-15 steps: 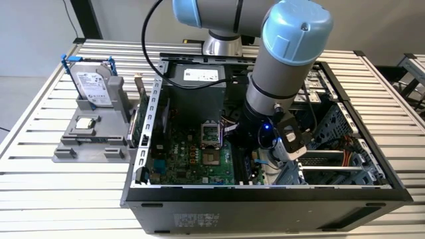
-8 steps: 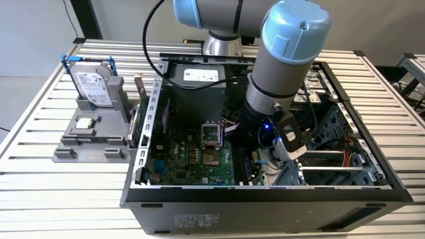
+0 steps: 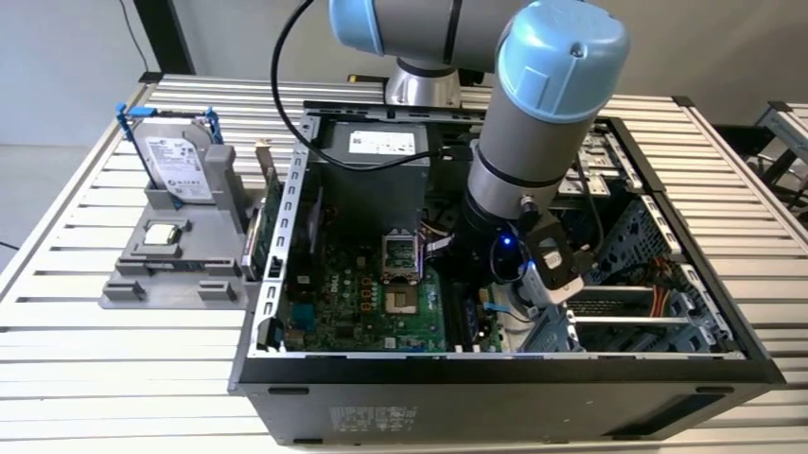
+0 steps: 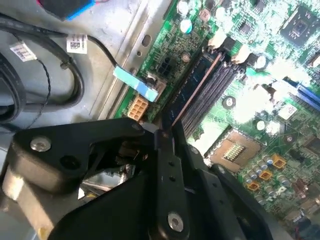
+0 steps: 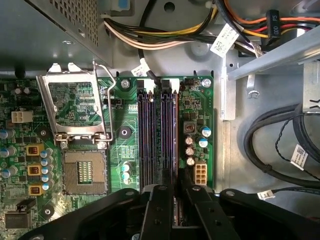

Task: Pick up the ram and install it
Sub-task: 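Insert the ram into the slot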

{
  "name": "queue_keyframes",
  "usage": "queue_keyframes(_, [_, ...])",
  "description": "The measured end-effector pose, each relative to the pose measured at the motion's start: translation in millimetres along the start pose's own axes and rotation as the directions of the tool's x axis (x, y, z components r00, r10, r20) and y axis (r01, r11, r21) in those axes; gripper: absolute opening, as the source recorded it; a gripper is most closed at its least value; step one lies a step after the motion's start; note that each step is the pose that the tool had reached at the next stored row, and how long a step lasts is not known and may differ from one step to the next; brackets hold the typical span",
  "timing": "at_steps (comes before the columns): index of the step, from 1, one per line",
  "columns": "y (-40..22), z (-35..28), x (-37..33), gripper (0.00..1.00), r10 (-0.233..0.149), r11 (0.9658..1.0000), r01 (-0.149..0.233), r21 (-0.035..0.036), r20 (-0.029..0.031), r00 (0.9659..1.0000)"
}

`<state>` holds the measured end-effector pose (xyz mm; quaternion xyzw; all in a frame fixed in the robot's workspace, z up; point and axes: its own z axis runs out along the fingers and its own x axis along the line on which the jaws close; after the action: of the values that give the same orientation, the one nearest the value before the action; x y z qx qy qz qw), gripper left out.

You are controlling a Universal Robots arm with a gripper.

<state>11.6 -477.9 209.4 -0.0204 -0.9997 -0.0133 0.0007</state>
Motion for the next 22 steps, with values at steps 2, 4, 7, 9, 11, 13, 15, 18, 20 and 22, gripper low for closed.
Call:
queue_keyframes(2, [0.3,-3.5,0.0,1.0,0.0,1.0,0.0,-0.0009,-0.0002,1.0])
queue_keyframes(4, [0.4,-13.1,0.0,1.0,0.0,1.0,0.0,-0.0001,-0.0005,1.0])
queue_keyframes(7, [0.8,-26.6,0.0,1.0,0.0,1.0,0.0,-0.0002,-0.0004,1.0])
queue_keyframes(9, [1.1,-35.4,-0.1,1.0,0.0,1.0,0.0,-0.0002,-0.0002,1.0])
queue_keyframes(11, [1.3,-39.9,-0.1,1.0,0.0,1.0,0.0,-0.0002,-0.0002,1.0])
queue_keyframes(13, [1.2,-39.8,-0.1,1.0,0.0,1.0,0.0,-0.0004,-0.0002,1.0])
queue_keyframes(15, [1.2,-39.9,-0.1,0.0,0.0,1.0,0.0,-0.0004,-0.0001,1.0])
queue_keyframes(18, [1.2,-40.0,-0.1,0.0,0.0,1.0,0.0,-0.0003,-0.0002,1.0])
queue_keyframes(20, [1.2,-40.0,-0.1,0.0,0.0,1.0,0.0,-0.0004,-0.0002,1.0])
queue_keyframes(22, [1.2,-40.1,-0.1,0.0,0.0,1.0,0.0,-0.0004,-0.0002,1.0])
